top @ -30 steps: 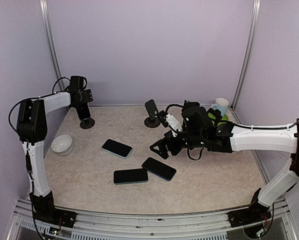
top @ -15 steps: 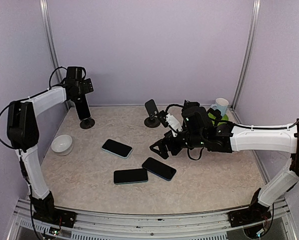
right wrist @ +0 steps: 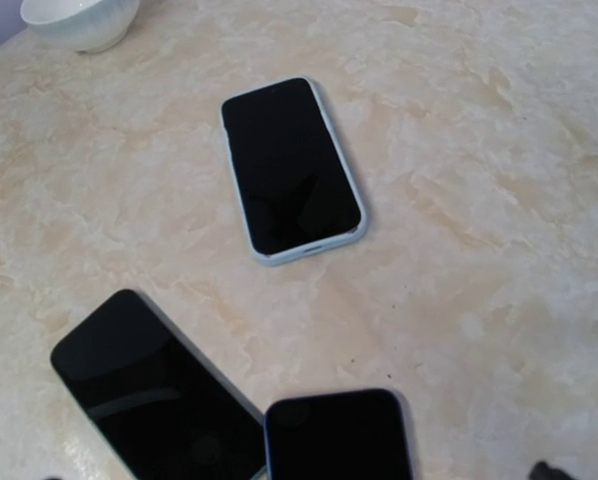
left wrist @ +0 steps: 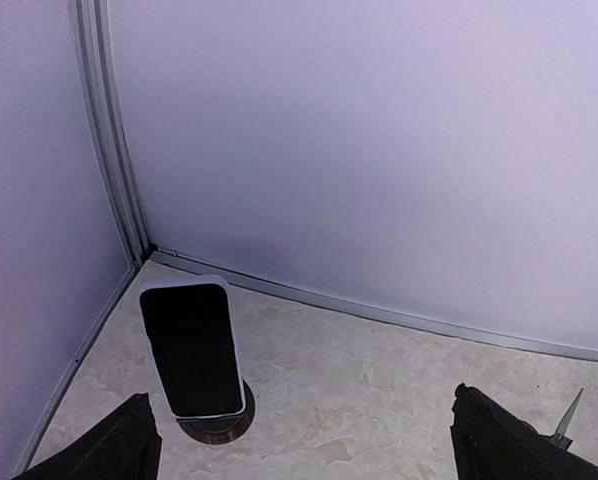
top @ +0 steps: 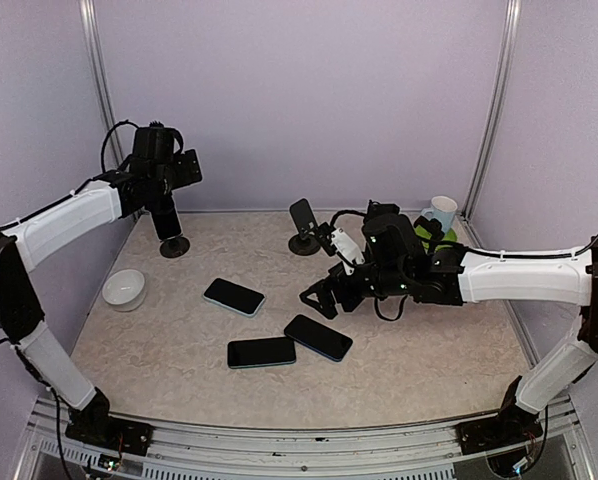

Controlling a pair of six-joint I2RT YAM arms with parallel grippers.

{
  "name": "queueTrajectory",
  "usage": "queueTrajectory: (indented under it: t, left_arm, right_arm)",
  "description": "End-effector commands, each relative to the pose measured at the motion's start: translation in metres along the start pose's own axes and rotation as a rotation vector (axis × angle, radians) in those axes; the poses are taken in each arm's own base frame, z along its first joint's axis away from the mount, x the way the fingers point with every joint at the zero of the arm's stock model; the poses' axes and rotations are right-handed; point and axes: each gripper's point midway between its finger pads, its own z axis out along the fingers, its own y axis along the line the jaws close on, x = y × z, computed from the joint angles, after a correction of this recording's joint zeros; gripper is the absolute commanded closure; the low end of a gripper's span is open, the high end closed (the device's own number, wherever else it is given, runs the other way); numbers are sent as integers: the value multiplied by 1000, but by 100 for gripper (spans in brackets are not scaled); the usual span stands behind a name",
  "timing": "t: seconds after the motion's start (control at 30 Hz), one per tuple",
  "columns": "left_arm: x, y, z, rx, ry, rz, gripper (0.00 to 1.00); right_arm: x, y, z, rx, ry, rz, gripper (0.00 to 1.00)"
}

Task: Place the phone on the phone stand
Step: Pick up the phone stand from the center of the board.

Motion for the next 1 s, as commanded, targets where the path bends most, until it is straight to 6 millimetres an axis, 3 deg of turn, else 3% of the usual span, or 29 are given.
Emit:
queueTrajectory:
  t: [0.0, 0.2, 0.5, 0.77, 0.97]
  left_arm:
    - [3, 9, -34, -40, -45, -20, 1]
    - [36, 9, -60, 13, 11, -73, 1]
    - [82, -8, -98, 108, 72, -40, 1]
    - [109, -18, -120, 240, 101, -46, 1]
    - [128, -27, -123, 271, 141, -17, 1]
  right_arm:
    - [-2, -9, -1, 20, 0, 3, 0]
    - [-1, -16, -3, 29, 2, 14, 0]
    - [-1, -24, -10, 50, 1, 16, 0]
    - [6, -26, -12, 51, 22, 6, 0]
    - [11, -31, -8, 55, 61, -26, 0]
